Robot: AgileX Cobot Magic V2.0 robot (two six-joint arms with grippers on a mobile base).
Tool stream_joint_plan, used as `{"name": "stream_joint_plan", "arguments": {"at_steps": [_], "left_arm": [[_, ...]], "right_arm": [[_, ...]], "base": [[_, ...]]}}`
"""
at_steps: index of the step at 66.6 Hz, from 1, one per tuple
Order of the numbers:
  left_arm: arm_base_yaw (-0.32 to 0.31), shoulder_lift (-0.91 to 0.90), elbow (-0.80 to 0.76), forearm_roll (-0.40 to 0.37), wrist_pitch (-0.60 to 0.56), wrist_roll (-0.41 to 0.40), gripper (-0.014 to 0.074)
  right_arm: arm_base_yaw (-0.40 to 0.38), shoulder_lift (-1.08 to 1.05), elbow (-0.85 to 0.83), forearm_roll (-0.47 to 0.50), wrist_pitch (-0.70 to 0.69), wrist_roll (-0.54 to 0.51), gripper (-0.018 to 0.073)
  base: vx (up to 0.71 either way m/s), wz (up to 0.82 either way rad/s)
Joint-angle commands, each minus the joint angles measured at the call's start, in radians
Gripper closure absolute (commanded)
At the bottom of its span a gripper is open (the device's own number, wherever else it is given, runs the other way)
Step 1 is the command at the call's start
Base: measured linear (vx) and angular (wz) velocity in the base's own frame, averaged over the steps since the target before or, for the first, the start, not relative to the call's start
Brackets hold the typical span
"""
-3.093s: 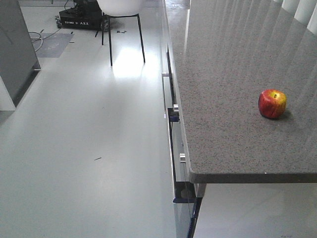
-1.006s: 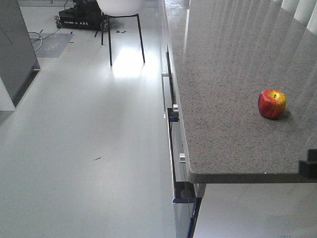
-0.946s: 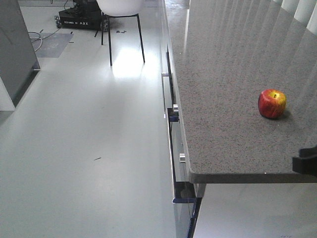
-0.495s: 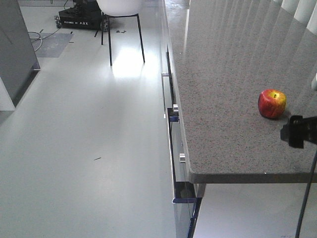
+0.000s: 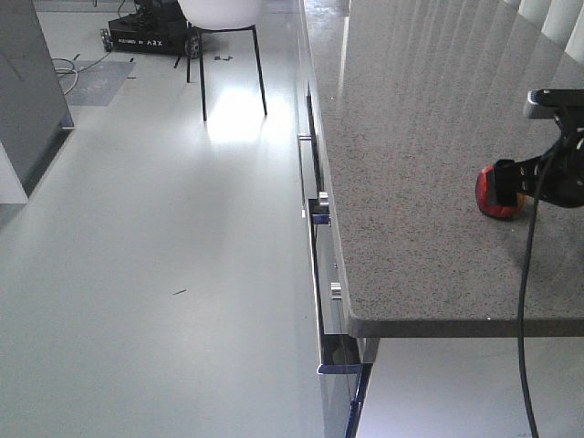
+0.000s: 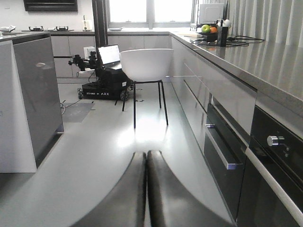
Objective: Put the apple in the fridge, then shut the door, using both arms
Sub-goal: 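Reach the right gripper down over the red-yellow apple on the counter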
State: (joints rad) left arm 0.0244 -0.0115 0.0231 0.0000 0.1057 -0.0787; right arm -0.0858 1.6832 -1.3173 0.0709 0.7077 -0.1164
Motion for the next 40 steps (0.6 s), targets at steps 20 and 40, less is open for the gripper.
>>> {"name": "stream_joint_plan", "arguments": {"at_steps": [20,40], "left_arm": [[0.004,-0.014,0.011,0.0,-0.07,-0.005,0.0603],[0.004,-0.014,0.011,0.0,-0.07,-0.005,0.0603]], "right_arm": [[-0.005,0.191,-0.293,-0.048,0.025,-0.01,-0.0092],[-0.005,0.31,-0.379,-0.05,-0.036,-0.01,-0.0069]], "base": [[0.0,0.0],[0.0,0.0]]}}
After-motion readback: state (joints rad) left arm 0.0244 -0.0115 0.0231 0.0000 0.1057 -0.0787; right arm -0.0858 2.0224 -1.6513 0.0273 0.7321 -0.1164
